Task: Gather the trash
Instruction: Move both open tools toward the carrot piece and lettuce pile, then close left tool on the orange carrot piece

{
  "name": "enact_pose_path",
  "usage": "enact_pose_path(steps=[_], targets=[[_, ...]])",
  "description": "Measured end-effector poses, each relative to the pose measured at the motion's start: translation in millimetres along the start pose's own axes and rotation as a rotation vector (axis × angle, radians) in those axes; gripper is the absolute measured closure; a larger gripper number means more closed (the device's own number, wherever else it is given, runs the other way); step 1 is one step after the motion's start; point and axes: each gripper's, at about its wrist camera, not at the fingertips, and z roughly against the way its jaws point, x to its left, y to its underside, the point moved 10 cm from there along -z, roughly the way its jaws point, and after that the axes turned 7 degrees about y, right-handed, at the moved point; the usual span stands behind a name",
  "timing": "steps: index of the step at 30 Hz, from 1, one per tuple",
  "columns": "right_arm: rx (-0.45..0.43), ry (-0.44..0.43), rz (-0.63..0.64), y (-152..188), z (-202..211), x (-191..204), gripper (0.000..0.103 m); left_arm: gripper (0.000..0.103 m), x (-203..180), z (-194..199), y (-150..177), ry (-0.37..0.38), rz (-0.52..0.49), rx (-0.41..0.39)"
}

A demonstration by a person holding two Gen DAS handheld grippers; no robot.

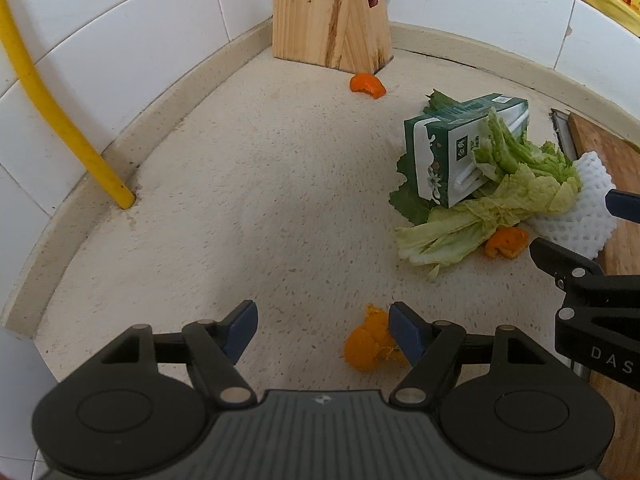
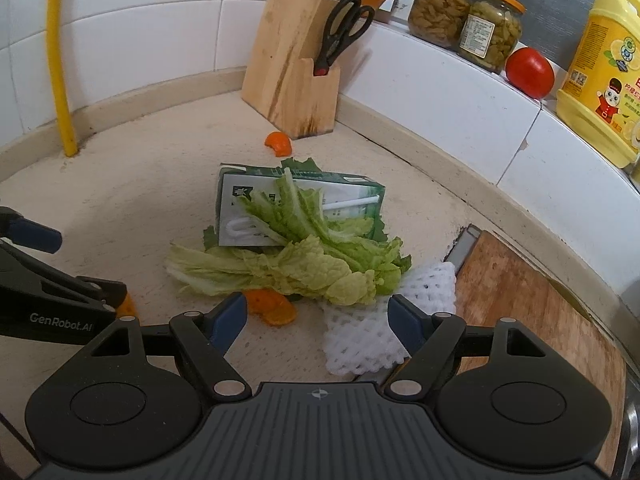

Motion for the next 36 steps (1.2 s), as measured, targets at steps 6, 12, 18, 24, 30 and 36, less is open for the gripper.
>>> enact_pose_path(steps=[6, 12, 18, 24, 30, 36], targets=[[0.003, -0.004, 0.006, -1, -5, -2, 0.020, 0.036, 0, -2, 0, 0.009, 0.006, -0.011], [-0.004, -0.007, -0.003, -3, -6, -7, 0.020, 0.046, 10, 3, 15, 0.090, 0.032, -0.027], [0.002, -0.025, -0.021, 1, -11, -14, 0.020, 0.061, 14, 18, 31, 0.154, 0.055, -0.015], [-0.017, -0.035, -0.021, -1, -11, -22, 0.018, 0.061, 29, 29, 34, 0.185, 0.096, -0.029], [0.001, -0.031, -0.018, 1, -22, -30, 0.018, 0.054, -4, 20, 25, 0.248, 0.018, -0.028], [-0.006, -0.039, -0.023, 2, -24, -32, 0.018, 0.074, -9, 5, 33, 0.200, -0.027, 0.003]])
